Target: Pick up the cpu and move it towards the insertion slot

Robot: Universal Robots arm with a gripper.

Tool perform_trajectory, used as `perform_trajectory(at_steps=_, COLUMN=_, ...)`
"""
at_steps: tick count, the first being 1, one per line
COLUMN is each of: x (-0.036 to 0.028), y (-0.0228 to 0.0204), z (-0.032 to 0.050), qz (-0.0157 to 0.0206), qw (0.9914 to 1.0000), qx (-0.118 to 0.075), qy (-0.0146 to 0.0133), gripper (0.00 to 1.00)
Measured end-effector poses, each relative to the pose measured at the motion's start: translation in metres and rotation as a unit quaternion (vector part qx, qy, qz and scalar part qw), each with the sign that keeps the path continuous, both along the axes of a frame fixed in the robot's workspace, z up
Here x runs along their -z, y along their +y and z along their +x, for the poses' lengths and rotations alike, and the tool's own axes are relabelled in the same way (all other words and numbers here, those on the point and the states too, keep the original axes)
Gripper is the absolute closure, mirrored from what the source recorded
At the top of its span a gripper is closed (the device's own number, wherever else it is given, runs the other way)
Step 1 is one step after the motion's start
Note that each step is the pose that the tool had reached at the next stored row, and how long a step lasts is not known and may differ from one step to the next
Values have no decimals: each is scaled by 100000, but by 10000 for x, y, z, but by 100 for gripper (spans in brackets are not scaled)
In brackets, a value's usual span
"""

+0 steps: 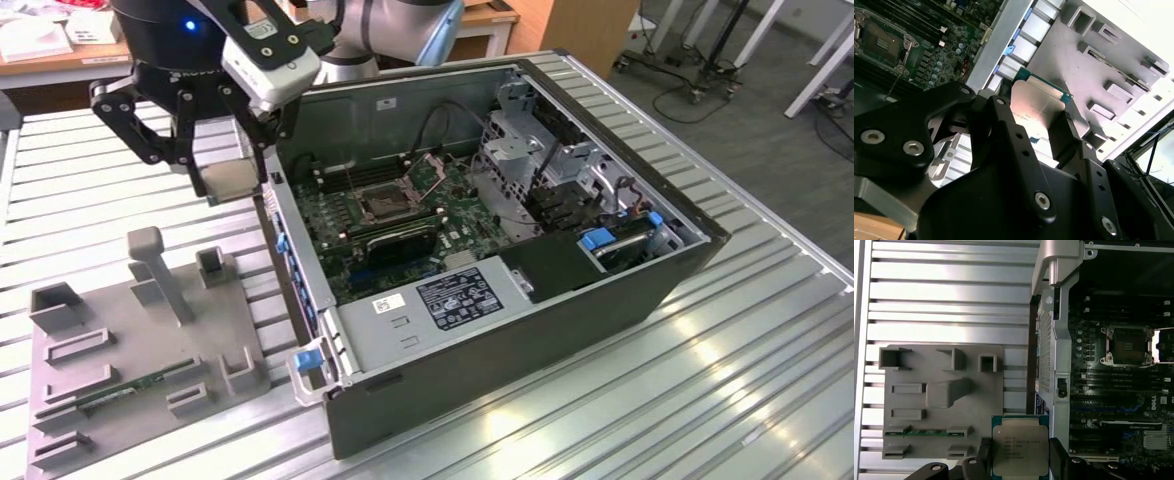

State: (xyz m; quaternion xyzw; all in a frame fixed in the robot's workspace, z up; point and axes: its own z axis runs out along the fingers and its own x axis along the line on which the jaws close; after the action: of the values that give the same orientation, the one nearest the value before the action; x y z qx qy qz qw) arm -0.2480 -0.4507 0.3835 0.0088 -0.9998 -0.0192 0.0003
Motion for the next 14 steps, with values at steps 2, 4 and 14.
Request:
perform_trajectory(at_steps=2, x=0, y=0, z=24, qz=0, qw=100000, qx=-3, qy=0, gripper=46)
perform_trajectory(at_steps=4, x=0, y=0, z=46, qz=1, qw=100000, qx=-1, qy=-3, gripper=46)
perform_trajectory(at_steps=14, x=0, y=0, z=165, qz=-2, qw=100000, qx=0, qy=-1, gripper=46)
